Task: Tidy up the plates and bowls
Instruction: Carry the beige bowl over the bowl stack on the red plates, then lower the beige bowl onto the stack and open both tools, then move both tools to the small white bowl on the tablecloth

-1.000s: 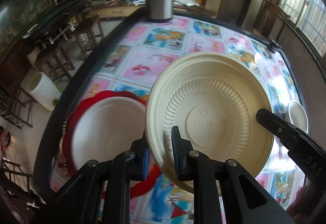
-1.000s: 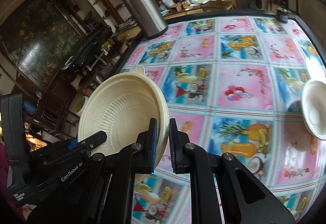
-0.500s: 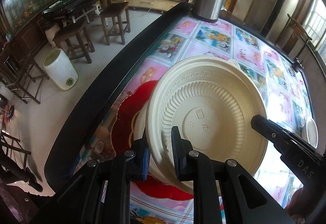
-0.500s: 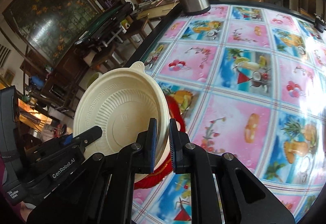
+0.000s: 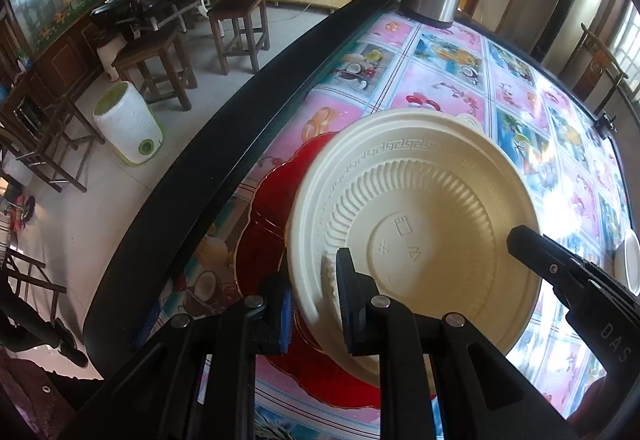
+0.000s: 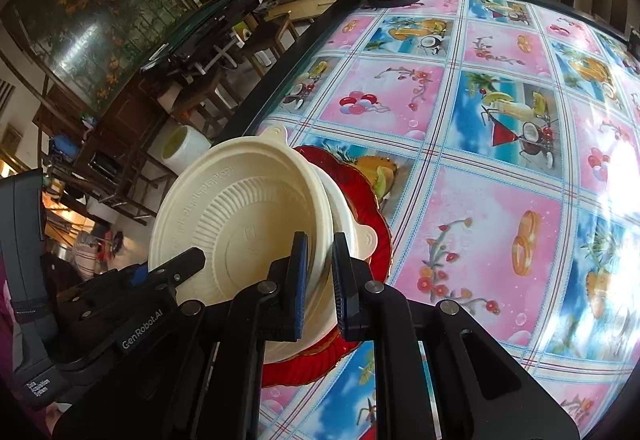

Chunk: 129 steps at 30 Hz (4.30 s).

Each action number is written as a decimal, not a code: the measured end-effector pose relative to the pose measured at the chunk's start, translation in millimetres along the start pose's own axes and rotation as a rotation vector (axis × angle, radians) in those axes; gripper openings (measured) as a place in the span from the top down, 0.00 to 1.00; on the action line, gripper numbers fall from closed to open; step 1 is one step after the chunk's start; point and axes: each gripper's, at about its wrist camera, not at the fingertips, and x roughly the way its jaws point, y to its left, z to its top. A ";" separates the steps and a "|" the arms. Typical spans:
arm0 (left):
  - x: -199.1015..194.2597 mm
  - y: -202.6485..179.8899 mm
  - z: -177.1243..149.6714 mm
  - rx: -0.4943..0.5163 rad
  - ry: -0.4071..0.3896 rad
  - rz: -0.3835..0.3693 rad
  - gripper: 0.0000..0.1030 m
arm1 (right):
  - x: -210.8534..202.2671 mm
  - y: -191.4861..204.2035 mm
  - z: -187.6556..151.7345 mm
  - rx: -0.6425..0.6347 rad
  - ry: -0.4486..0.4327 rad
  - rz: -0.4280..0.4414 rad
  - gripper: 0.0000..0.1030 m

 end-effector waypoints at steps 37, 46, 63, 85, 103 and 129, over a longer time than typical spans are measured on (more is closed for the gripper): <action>-35.2 -151.9 -52.0 0.264 -0.193 -0.181 0.35 | -115.2 -121.5 -77.1 0.189 -0.187 -0.137 0.63; -32.5 -203.6 -75.7 0.355 -0.162 -0.229 0.34 | -131.8 -171.1 -101.3 0.305 -0.193 -0.177 0.63; -24.3 -219.5 -83.8 0.374 -0.155 -0.206 0.34 | -127.3 -196.6 -114.4 0.358 -0.178 -0.165 0.63; -25.3 -270.5 -89.1 0.430 -0.152 -0.223 0.34 | -166.2 -253.1 -137.2 0.471 -0.222 -0.210 0.63; -16.3 -353.9 -89.9 0.534 -0.153 -0.246 0.34 | -197.5 -323.2 -147.8 0.567 -0.249 -0.250 0.63; -5.8 -425.0 -48.5 0.531 -0.103 -0.297 0.34 | -238.2 -374.4 -104.3 0.596 -0.323 -0.319 0.53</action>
